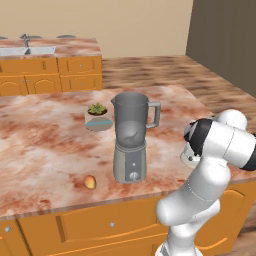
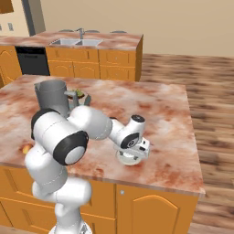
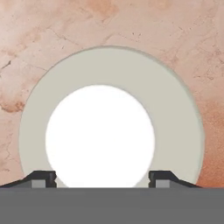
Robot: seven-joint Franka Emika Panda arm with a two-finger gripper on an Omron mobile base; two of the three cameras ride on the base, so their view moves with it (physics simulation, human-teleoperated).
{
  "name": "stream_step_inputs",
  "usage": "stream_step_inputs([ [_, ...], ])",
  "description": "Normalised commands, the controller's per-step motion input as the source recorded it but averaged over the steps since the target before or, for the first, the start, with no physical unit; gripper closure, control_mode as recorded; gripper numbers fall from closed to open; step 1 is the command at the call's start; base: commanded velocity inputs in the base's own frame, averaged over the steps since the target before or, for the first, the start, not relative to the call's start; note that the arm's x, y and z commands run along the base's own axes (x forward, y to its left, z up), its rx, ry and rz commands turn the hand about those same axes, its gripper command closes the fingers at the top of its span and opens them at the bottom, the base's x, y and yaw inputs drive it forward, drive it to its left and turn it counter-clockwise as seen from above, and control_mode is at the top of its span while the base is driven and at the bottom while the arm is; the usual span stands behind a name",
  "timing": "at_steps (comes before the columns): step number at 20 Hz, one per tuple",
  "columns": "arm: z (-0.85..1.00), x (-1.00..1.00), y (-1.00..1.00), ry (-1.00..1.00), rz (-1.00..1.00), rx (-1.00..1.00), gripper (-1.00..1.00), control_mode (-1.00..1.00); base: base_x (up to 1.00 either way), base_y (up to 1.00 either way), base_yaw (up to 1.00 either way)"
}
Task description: Open the blender lid, put the mango in the blender, close the lid, and start the blender.
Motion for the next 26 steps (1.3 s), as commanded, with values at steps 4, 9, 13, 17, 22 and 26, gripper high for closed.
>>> stream_step_inputs([
  [4, 0.14, -0.12, 0.04, -0.05, 0.0, 0.0, -1.0, -1.0, 0.0, 0.0, 0.0],
  [9, 0.51, -0.12, 0.02, -0.11, 0.0, 0.0, -1.0, -1.0, 0.0, 0.0, 0.0],
  [13, 0.55, -0.15, 0.22, -0.13, 0.0, -0.01, -1.0, -1.0, 0.0, 0.0, 0.0],
  [17, 0.59, -0.25, 0.39, -0.15, 0.0, -0.04, -1.0, -1.0, 0.0, 0.0, 0.0],
  [22, 0.92, -0.75, 0.65, -0.23, 0.0, -0.1, -1.0, -1.0, 0.0, 0.0, 0.0],
  [26, 1.0, -0.96, 0.69, -0.23, 0.0, -0.14, -1.0, -1.0, 0.0, 0.0, 0.0],
])
